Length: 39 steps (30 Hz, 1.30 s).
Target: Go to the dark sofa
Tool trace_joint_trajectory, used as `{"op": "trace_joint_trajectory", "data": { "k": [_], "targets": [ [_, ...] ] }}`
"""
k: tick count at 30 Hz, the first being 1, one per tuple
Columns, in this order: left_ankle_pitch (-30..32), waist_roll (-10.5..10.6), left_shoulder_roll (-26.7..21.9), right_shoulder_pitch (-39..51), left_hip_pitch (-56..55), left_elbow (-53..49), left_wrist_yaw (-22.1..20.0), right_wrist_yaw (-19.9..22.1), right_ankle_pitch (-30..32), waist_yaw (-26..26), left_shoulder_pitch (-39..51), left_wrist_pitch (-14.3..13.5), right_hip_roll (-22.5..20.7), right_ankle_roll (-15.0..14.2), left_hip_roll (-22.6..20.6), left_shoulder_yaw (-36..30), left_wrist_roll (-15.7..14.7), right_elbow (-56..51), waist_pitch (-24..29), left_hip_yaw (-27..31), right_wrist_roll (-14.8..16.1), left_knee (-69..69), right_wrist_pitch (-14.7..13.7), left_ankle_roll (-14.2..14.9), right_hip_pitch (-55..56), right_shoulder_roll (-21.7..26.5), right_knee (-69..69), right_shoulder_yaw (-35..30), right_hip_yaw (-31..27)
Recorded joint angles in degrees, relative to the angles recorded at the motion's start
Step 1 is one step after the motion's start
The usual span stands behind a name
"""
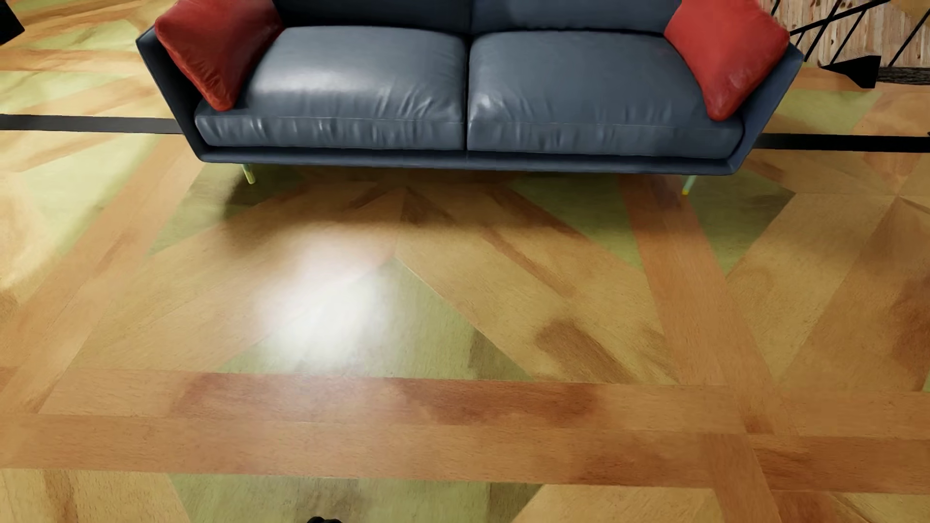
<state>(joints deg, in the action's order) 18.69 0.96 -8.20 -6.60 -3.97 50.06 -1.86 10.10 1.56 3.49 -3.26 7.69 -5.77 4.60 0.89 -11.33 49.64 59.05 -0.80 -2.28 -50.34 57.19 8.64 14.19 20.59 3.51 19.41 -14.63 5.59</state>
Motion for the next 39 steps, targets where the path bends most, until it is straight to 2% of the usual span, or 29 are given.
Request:
{"op": "trace_joint_trajectory", "data": {
  "k": [1, 2, 3, 4, 5, 7, 9, 11, 13, 14, 15, 16, 17, 18, 20, 21, 22, 24, 25, 27, 28, 30, 32, 33, 34, 35, 36, 37, 39],
  "targets": [
    [0.3, 0.8, -1.4, 1.7, -5.0, -0.5, 1.6, 0.4, -2.1, -0.2, -0.7, -1.1, -1.2, 0.5, 2.7, -1.2, 0.7, -0.9, 0.3, 0.4, -0.4, 7.1, -0.8, 0.0, -1.6, -0.2, 0.8, -0.1, 0.8],
    [-4.8, 1.6, -2.8, 3.6, -9.8, -1.5, 1.6, 0.9, -4.3, -0.6, -1.8, -1.9, -2.5, 0.7, 5.0, -1.5, 1.0, -1.8, 0.7, 1.3, -0.6, 12.2, -1.4, 0.2, -3.0, -0.4, 1.8, -0.5, 1.1],
    [-10.3, 2.3, -3.0, 6.0, -14.0, -2.8, 0.0, 1.2, -6.3, -1.1, -3.1, -1.4, -3.8, 0.6, 7.6, -0.7, 0.5, -2.1, 1.0, 0.9, -0.9, 14.4, -2.0, -1.4, -4.9, -0.4, 2.3, -0.8, 0.9],
    [-16.3, 2.9, -2.8, 8.6, -17.5, -4.2, -2.2, 1.4, -8.2, -1.7, -4.9, -0.3, -5.0, 0.7, 9.7, 1.4, -0.8, -2.3, 1.4, 0.0, -1.3, 14.0, -2.3, -5.0, -6.6, -0.5, 3.1, -1.4, 0.2],
    [-20.9, 3.3, -2.1, 11.0, -20.5, -5.1, -4.3, 1.3, -9.8, -2.5, -6.3, 0.6, -6.0, 0.8, 10.3, 3.8, -2.6, -2.5, 1.6, -0.5, -1.6, 10.8, -2.7, -8.2, -8.5, -0.4, 3.5, -1.9, -0.9],
    [-26.3, 3.5, -0.7, 15.5, -24.5, -5.6, -5.9, 1.3, -11.7, -4.0, -8.2, 1.8, -7.0, 0.9, 8.4, 6.7, -5.2, -3.4, 1.7, -0.2, -1.6, -2.1, -3.2, -9.9, -12.6, -0.3, 3.0, -2.6, -3.4],
    [-24.3, 3.3, -0.5, 18.2, -26.5, -5.2, -4.8, 2.1, -12.5, -5.0, -8.4, 2.1, -7.5, 0.9, 6.3, 6.4, -4.5, -5.8, 1.6, -0.7, -0.2, -20.0, -4.1, -10.3, -16.5, -0.5, 0.9, -2.6, -5.3],
    [-20.7, 2.9, -0.3, 19.0, -26.4, -5.3, -3.0, 3.2, -12.5, -5.4, -8.2, 1.8, -7.8, 0.9, 5.1, 5.9, -3.3, -8.9, 1.4, -4.7, 1.8, -39.4, -5.8, -8.4, -20.8, -0.7, -2.6, -3.6, -7.0],
    [-22.8, 2.6, 0.1, 18.6, -27.4, -6.2, -2.4, 3.4, -13.5, -5.9, -8.8, 1.6, -8.6, 1.0, 4.1, 7.0, -3.2, -10.2, 1.0, -6.7, 2.9, -47.5, -7.4, -3.3, -24.8, -0.9, -3.6, -6.1, -8.9],
    [-21.2, 2.3, 0.6, 18.0, -27.2, -6.4, -2.5, 3.5, -13.6, -6.3, -9.2, 1.7, -8.6, 0.7, 3.3, 7.7, -3.2, -10.0, 0.8, -5.1, 2.7, -46.8, -7.6, -4.0, -26.6, -0.8, -3.3, -7.4, -9.9],
    [-17.7, 1.9, 1.4, 16.9, -27.2, -6.4, -2.9, 3.8, -13.5, -6.7, -9.5, 1.9, -8.1, 0.2, 2.0, 8.3, -3.1, -9.1, 0.7, -3.1, 2.3, -43.2, -7.1, -8.0, -29.1, -0.8, -2.5, -8.3, -10.7],
    [-14.1, 1.2, 2.2, 15.5, -26.3, -6.0, -3.3, 4.4, -12.3, -6.9, -9.8, 2.2, -7.3, -0.7, 1.2, 8.8, -3.0, -7.5, 0.4, -3.0, 2.1, -40.5, -5.7, -12.7, -31.1, -0.9, -1.2, -8.4, -11.3],
    [-12.9, 0.3, 2.9, 13.8, -25.0, -5.2, -3.6, 4.9, -9.6, -7.1, -9.8, 2.5, -6.4, -2.5, 0.3, 9.2, -2.7, -5.4, 0.1, -3.6, 2.1, -37.8, -3.6, -14.7, -32.2, -1.2, 1.3, -7.8, -12.1],
    [-14.3, -0.8, 3.6, 12.0, -23.8, -4.0, -3.9, 4.6, -5.8, -7.2, -9.6, 2.9, -5.1, -6.9, -0.8, 9.7, -2.4, -2.8, -0.2, -4.5, 2.4, -36.1, -1.2, -16.5, -31.9, -1.4, 5.3, -7.1, -13.2],
    [-18.3, -2.7, 5.4, 10.2, -20.2, -2.6, -3.6, -2.0, 5.6, -7.7, -8.2, 3.9, -3.7, -18.5, -2.5, 11.7, -2.4, 1.5, -0.4, -7.7, 0.1, -34.8, -0.1, -18.9, -25.9, 0.6, 21.5, -9.8, -15.5],
    [-20.2, -3.3, 6.5, 10.1, -18.7, -2.7, -3.6, -6.4, 11.7, -8.4, -7.5, 3.7, -2.5, -18.8, -2.8, 12.4, -2.7, 2.0, -0.4, -9.8, -2.6, -34.3, -1.8, -19.2, -20.9, 3.2, 31.1, -12.9, -12.3],
    [-22.2, -3.9, 7.2, 10.1, -16.8, -3.2, -3.9, -9.5, 13.9, -9.0, -6.7, 3.0, -0.5, -18.8, -3.2, 12.2, -2.6, 1.0, -0.2, -11.6, -4.7, -34.1, -4.0, -19.1, -15.3, 6.2, 39.9, -15.3, -10.9],
    [-26.0, -5.2, 6.8, 8.5, -12.8, -2.5, -5.7, -10.3, 6.2, -8.9, -5.2, -0.6, 3.6, -18.9, -4.6, 9.8, -1.1, -3.3, 0.2, -13.9, -3.5, -33.6, -5.6, -18.5, -4.8, 11.1, 50.8, -14.1, -12.0],
    [-27.7, -5.8, 6.3, 6.9, -10.8, -1.5, -5.9, -8.6, 2.7, -8.3, -3.3, -1.5, 6.8, -18.8, -5.7, 8.7, 0.0, -5.6, 0.5, -14.1, -0.6, -33.3, -4.9, -18.4, -0.3, 12.7, 52.1, -10.7, -12.3],
    [-30.3, -6.7, 5.9, 4.1, -6.6, -0.2, -6.2, -2.5, -7.2, -6.5, 0.1, -2.1, 12.8, -11.7, -7.9, 7.5, 1.2, -8.5, 0.9, -12.9, 5.8, -33.2, -0.7, -18.3, 6.3, 12.1, 46.2, -2.5, -9.2],
    [-31.1, -7.0, 5.7, 3.0, -4.4, -0.2, -6.3, 0.6, -9.6, -5.5, 1.7, -2.1, 15.1, -9.7, -8.8, 7.0, 1.3, -9.8, 1.0, -12.0, 8.5, -33.7, 1.2, -18.0, 8.4, 11.1, 39.4, 1.6, -7.1],
    [-31.8, -7.1, 5.0, 1.9, -0.4, -0.9, -6.6, 4.0, -7.1, -3.7, 4.3, -2.3, 16.4, -7.0, -9.9, 6.0, 1.3, -11.1, 0.8, -10.0, 11.2, -36.0, 3.3, -17.6, 10.3, 9.1, 21.2, 5.6, -3.9],
    [-32.0, -6.9, 4.3, 1.5, 3.7, -2.4, -6.9, 2.5, -0.8, -2.3, 5.9, -3.3, 14.7, -6.4, -10.4, 5.1, 0.3, -10.8, 0.5, -8.1, 9.9, -39.1, 2.7, -16.9, 10.3, 7.9, 2.2, 4.4, -4.1],
    [-32.4, -6.8, 4.1, 1.1, 5.7, -3.1, -7.0, 1.7, -1.3, -1.9, 6.3, -3.8, 14.2, -8.6, -10.7, 4.5, -0.3, -10.6, 0.4, -7.2, 8.5, -40.2, 2.1, -16.6, 9.7, 7.5, -5.5, 3.5, -4.0],
    [-32.8, -6.7, 4.0, 0.6, 7.5, -3.6, -7.1, 1.6, -1.7, -1.5, 6.6, -4.0, 13.5, -9.8, -10.9, 3.8, -0.7, -10.5, 0.5, -6.1, 7.1, -40.7, 1.8, -16.3, 9.7, 6.9, -8.5, 3.0, -5.2],
    [-32.9, -6.5, 3.8, -0.1, 9.3, -4.0, -7.1, 2.3, 1.8, -1.1, 6.6, -3.9, 12.6, -8.2, -10.7, 3.2, -0.9, -10.3, 0.4, -4.8, 6.0, -41.0, 2.1, -16.1, 9.3, 5.8, -8.4, 3.0, -6.7],
    [-32.8, -6.3, 3.7, -0.8, 11.0, -4.1, -7.2, 3.2, 6.2, -0.9, 6.2, -3.7, 12.2, -6.6, -10.4, 2.9, -1.0, -9.7, 0.4, -3.5, 5.3, -40.8, 3.0, -16.0, 8.7, 4.4, -6.7, 3.5, -6.9],
    [-31.5, -5.8, 3.7, -1.2, 12.6, -3.9, -7.4, 3.9, 8.9, -0.7, 5.5, -3.2, 12.1, -7.3, -9.6, 3.0, -1.3, -8.5, 0.2, -2.5, 4.6, -40.0, 4.4, -15.7, 7.3, 2.9, -5.4, 4.0, -6.3],
    [-25.9, -4.0, 4.2, -0.9, 13.2, -2.3, -7.8, 4.3, 7.8, -0.5, 3.0, -0.9, 11.3, -8.2, -7.1, 4.3, -2.0, -5.0, -0.4, -1.4, 2.8, -36.5, 8.0, -15.9, 4.4, 0.3, -4.8, 4.4, -3.9]
  ]
}}
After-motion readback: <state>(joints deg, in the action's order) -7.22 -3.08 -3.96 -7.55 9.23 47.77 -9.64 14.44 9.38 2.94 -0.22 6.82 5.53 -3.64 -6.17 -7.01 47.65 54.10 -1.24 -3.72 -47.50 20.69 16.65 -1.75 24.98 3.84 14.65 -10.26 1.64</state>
